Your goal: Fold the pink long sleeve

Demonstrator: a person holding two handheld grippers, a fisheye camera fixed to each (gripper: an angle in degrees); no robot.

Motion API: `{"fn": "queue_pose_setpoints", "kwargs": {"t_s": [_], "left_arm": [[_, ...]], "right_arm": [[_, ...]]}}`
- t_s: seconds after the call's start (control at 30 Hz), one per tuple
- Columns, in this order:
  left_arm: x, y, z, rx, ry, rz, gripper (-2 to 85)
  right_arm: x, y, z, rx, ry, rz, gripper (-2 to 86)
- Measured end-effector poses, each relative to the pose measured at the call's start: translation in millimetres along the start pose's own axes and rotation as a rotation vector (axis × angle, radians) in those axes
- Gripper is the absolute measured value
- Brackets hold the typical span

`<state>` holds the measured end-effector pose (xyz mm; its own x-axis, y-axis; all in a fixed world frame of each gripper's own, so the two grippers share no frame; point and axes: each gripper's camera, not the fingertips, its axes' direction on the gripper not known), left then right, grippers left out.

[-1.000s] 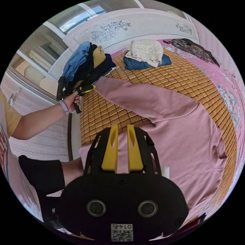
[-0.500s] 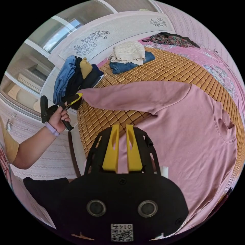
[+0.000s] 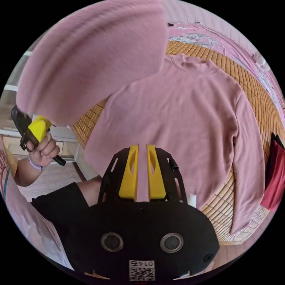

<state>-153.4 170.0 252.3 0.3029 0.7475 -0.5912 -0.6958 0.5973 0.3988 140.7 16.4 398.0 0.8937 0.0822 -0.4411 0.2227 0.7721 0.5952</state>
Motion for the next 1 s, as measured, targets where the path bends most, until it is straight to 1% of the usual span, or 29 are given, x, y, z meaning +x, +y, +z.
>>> {"fn": "queue_pose_setpoints", "kwargs": {"t_s": [0.03, 0.07, 0.13, 0.2, 0.27, 0.33, 0.37, 0.4, 0.43, 0.5, 0.57, 0.63, 0.67, 0.7, 0.73, 0.8, 0.87, 0.93, 1.0], "left_arm": [[-10.5, 17.9, 26.9, -0.089, 0.074, -0.076, 0.0], [-13.8, 26.3, 36.7, -0.125, 0.071, -0.109, -0.4], [-17.5, 47.9, 59.2, -0.221, 0.003, -0.123, -0.8], [-25.3, 52.9, 67.2, -0.281, -0.075, -0.149, -0.9], [-37.6, 53.8, 68.9, -0.285, -0.19, -0.18, -0.9], [-57.3, 50.3, 70.8, -0.264, -0.369, -0.202, -0.9], [-62.7, 48.5, 72.2, -0.262, -0.415, -0.206, -0.9], [-73.7, 44.8, 75.9, -0.261, -0.498, -0.212, -0.9], [-85.6, 41.5, 80.2, -0.252, -0.569, -0.22, -0.9], [-105.9, 37.7, 87.0, -0.232, -0.614, -0.271, -1.0], [-126.6, 39.4, 99.6, -0.227, -0.565, -0.344, -1.0], [-145.1, 52.1, 135.5, -0.335, -0.492, -0.376, -1.0], [-144.1, 54.9, 138.8, -0.305, -0.489, -0.358, -1.0], [-142.2, 59.7, 143.5, -0.284, -0.513, -0.337, -1.0], [-141.8, 62.9, 147.3, -0.275, -0.525, -0.324, -1.0], [-144.2, 65.7, 152.1, -0.275, -0.532, -0.321, -1.0], [-148.5, 66.6, 156.7, -0.282, -0.531, -0.321, -1.0], [-153.7, 64.9, 161.1, -0.301, -0.534, -0.327, -1.0], [-154.2, 64.3, 161.0, -0.305, -0.543, -0.315, -0.9]], "right_arm": [[6.6, 8.9, -0.3, -0.022, 0.012, 0.027, 5.6], [18.9, 25.9, -2.5, -0.053, 0.021, 0.084, 5.8], [32.3, 47.2, -9.5, -0.056, 0.017, 0.164, 6.0], [38.2, 61.6, -18.1, -0.014, 0.016, 0.223, 6.5], [36.3, 61.2, -20.6, 0.027, 0.027, 0.231, 7.7], [31.2, 53.8, -20.2, 0.078, 0.04, 0.226, 8.8], [27.2, 46.3, -17.4, 0.105, 0.041, 0.227, 9.4], [23.2, 37.8, -11.8, 0.115, 0.038, 0.226, 9.6], [21.3, 33.6, -7.6, 0.113, 0.042, 0.223, 9.5], [19.1, 19.5, 18.2, 0.027, 0.1, 0.25, 8.1], [14.8, 14.2, 16.9, 0.025, 0.147, 0.252, 7.2], [12.6, 11.1, 15.8, -0.006, 0.167, 0.244, 5.7], [11.7, 11.6, 11.5, -0.013, 0.159, 0.212, 2.7], [14.3, 12.8, 2.4, -0.005, 0.091, 0.197, 0.9], [16.8, 14.2, -4.4, 0.005, 0.056, 0.208, 0.6], [24.9, 28.7, -44.0, 0.107, -0.048, 0.264, 0.1], [25.7, 50.1, -76.1, 0.199, -0.059, 0.314, 0.3], [24.3, 76.4, -96.4, 0.234, 0.013, 0.4, 0.7], [24.3, 107.8, -93.7, 0.195, 0.112, 0.504, 1.6]]}}
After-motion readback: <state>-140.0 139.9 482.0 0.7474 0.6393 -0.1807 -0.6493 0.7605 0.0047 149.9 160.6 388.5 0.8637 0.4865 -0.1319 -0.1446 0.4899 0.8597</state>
